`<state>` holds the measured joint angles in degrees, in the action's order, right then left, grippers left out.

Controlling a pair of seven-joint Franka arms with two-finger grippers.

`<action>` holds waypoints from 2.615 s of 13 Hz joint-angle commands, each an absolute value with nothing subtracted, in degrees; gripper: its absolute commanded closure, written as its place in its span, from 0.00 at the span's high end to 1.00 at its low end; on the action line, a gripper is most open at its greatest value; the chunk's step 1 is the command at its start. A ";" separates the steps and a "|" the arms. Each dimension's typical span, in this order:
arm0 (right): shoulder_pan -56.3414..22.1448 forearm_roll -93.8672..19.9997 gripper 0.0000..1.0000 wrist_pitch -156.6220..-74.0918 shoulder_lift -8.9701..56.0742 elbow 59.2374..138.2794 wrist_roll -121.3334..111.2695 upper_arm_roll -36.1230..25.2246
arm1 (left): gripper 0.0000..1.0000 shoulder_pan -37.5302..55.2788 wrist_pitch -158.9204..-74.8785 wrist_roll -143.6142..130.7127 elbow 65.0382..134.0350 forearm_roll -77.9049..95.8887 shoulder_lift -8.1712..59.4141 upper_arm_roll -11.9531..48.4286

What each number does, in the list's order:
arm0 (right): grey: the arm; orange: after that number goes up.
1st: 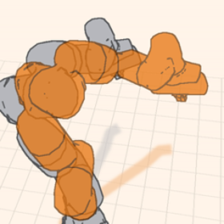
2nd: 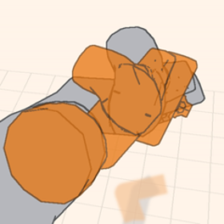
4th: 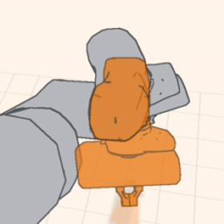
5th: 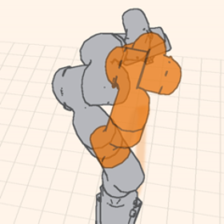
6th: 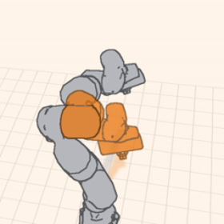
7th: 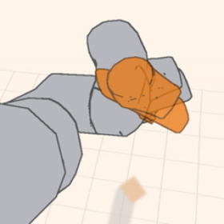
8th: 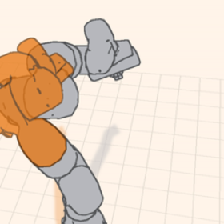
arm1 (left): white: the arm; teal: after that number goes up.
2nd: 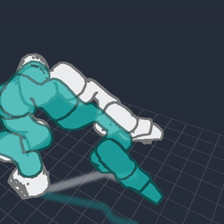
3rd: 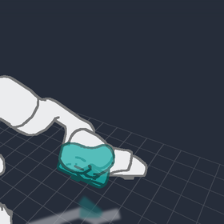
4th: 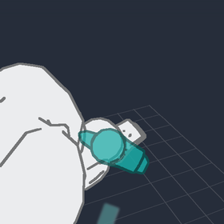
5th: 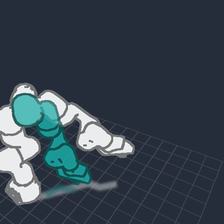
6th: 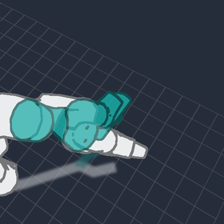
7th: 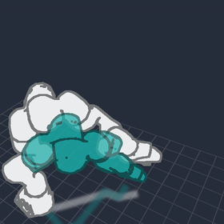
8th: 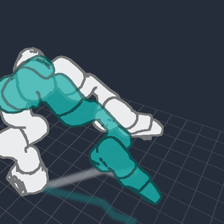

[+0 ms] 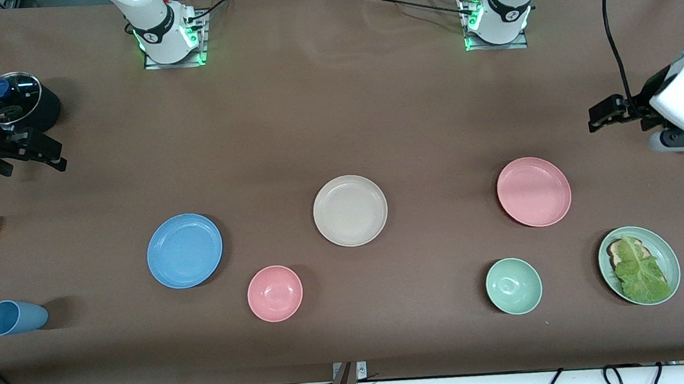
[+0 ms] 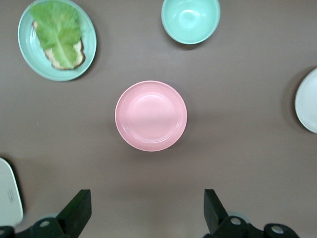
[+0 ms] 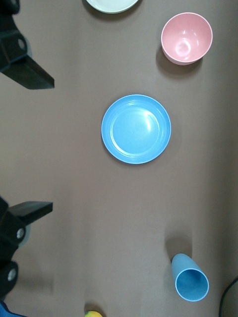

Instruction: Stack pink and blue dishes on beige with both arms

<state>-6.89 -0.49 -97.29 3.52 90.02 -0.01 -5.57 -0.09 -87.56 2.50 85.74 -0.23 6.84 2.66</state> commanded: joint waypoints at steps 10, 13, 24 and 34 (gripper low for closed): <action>-6.68 -0.09 1.00 -100.81 4.66 88.77 0.18 -5.36 | 1.00 0.35 -90.44 5.80 89.91 -0.09 1.76 1.41; -6.68 -0.44 1.00 -100.72 4.49 88.77 0.18 -5.45 | 1.00 -0.26 -90.53 5.71 90.09 -0.70 1.84 1.32; -7.12 0.09 1.00 -96.94 5.44 89.30 -0.44 -5.27 | 1.00 -1.49 -91.05 6.15 89.56 -0.70 3.16 1.23; -6.94 0.09 1.00 -103.88 15.64 88.68 -0.17 -5.36 | 1.00 -1.32 -91.49 6.06 89.65 -0.70 3.52 1.32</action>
<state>-7.01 -0.46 -103.66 14.65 90.06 -0.21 -5.40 -1.20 -90.73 5.17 88.93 -0.24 3.95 1.04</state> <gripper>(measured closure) 0.000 0.000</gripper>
